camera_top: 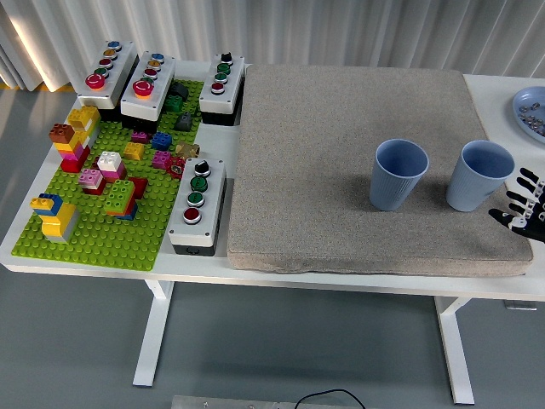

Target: Pick cup pour cup place

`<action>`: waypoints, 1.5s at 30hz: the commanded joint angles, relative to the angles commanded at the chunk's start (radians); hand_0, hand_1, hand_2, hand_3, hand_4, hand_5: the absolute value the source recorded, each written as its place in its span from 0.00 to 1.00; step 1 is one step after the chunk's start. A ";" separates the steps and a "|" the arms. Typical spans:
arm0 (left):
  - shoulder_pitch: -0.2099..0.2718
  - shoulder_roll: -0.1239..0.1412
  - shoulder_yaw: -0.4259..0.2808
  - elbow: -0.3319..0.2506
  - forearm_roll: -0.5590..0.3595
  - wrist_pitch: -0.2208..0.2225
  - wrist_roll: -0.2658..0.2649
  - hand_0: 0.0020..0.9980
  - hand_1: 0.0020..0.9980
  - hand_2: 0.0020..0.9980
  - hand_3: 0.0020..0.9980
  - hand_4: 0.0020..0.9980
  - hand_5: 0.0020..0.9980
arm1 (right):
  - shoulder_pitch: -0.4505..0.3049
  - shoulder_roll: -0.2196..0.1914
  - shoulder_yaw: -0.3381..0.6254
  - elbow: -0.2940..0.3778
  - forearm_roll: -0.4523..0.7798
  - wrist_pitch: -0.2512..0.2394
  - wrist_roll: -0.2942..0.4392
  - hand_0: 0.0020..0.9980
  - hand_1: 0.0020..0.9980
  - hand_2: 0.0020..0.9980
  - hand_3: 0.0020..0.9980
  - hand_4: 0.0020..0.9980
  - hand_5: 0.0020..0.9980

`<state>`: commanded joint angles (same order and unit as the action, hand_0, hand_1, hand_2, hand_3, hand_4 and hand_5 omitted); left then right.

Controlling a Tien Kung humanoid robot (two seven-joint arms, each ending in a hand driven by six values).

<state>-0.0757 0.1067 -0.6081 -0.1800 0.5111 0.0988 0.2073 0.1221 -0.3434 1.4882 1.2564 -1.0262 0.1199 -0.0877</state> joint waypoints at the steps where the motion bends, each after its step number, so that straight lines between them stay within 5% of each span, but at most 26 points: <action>1: 0.000 0.000 -0.001 0.000 0.000 0.000 0.000 0.72 0.78 0.82 0.68 0.51 0.95 | 0.003 0.001 -0.001 -0.002 0.000 -0.001 0.000 0.92 0.88 0.96 0.97 0.89 0.30; 45: -0.006 -0.002 0.007 0.000 -0.006 0.000 -0.001 0.72 0.78 0.83 0.68 0.50 0.96 | 0.110 0.049 -0.063 -0.073 0.015 -0.008 0.001 0.92 0.88 0.96 0.97 0.88 0.30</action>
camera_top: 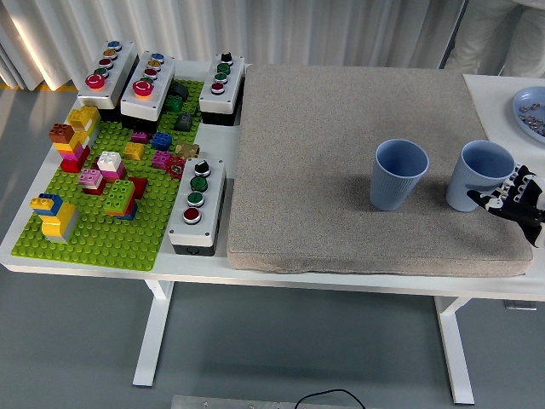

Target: Pick cup pour cup place

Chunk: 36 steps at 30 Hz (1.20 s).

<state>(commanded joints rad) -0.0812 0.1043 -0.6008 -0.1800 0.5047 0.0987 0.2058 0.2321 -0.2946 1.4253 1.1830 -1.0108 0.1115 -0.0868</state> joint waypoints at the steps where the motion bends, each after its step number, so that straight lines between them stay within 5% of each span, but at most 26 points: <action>1: 0.000 0.000 0.000 0.000 0.000 0.000 0.000 0.72 0.78 0.83 0.68 0.50 0.96 | 0.000 0.000 0.000 0.000 0.000 0.000 0.000 0.92 0.88 0.96 0.97 0.88 0.30; 36: -0.010 0.000 0.025 0.000 -0.020 0.000 -0.004 0.72 0.78 0.82 0.68 0.50 0.96 | 0.068 0.006 -0.036 -0.066 0.019 0.005 0.003 0.92 0.88 0.95 0.96 0.87 0.31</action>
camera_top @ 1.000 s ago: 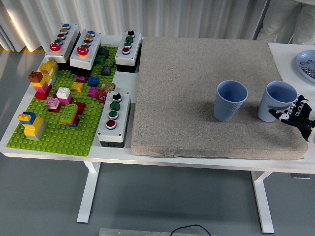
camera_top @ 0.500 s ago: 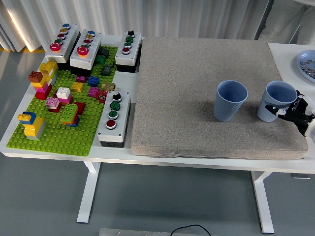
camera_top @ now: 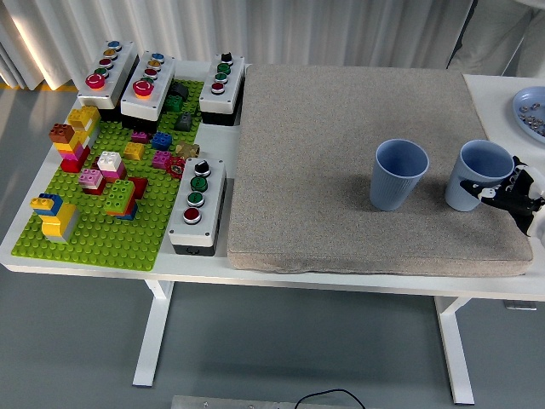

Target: Pick cup pour cup place

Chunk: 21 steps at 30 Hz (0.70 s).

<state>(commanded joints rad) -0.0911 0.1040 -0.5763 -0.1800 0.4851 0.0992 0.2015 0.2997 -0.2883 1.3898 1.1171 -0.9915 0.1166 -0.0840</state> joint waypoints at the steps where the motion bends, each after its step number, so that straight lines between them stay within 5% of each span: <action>1: 0.000 0.000 0.001 0.000 -0.001 0.000 0.000 0.72 0.78 0.82 0.68 0.50 0.96 | -0.001 0.001 0.000 -0.001 0.000 0.000 0.000 0.92 0.88 0.95 0.96 0.87 0.31; 21: 0.001 0.000 -0.002 0.000 0.006 -0.001 0.001 0.72 0.78 0.83 0.68 0.50 0.96 | 0.001 0.017 -0.009 -0.023 0.002 -0.002 0.003 0.93 0.88 0.95 0.96 0.87 0.31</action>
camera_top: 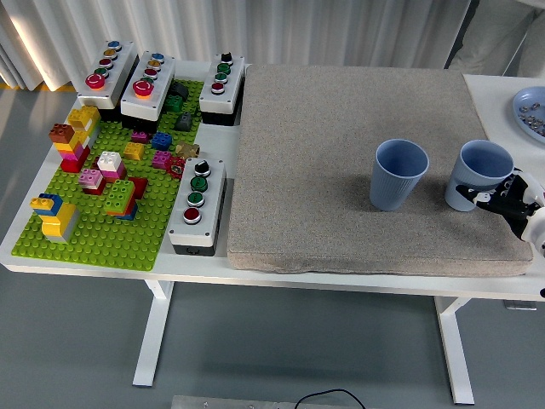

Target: Pick cup pour cup place

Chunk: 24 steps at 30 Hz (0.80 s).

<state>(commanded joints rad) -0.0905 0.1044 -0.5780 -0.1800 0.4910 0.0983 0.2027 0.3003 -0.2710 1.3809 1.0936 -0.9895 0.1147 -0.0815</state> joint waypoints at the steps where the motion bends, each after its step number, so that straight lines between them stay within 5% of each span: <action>1: 0.000 0.000 0.000 0.000 -0.001 0.000 0.000 0.72 0.78 0.83 0.68 0.50 0.96 | 0.000 0.001 -0.002 -0.001 0.000 0.000 0.000 0.93 0.88 0.95 0.96 0.87 0.31; 24: -0.003 0.001 0.002 0.000 0.000 0.001 -0.003 0.72 0.78 0.82 0.68 0.50 0.96 | 0.022 0.011 -0.025 -0.018 0.012 -0.029 0.016 0.93 0.87 0.93 0.94 0.87 0.32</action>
<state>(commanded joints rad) -0.0936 0.1055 -0.5755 -0.1800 0.4905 0.0993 0.1997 0.3225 -0.2602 1.3560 1.0758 -0.9773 0.0858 -0.0657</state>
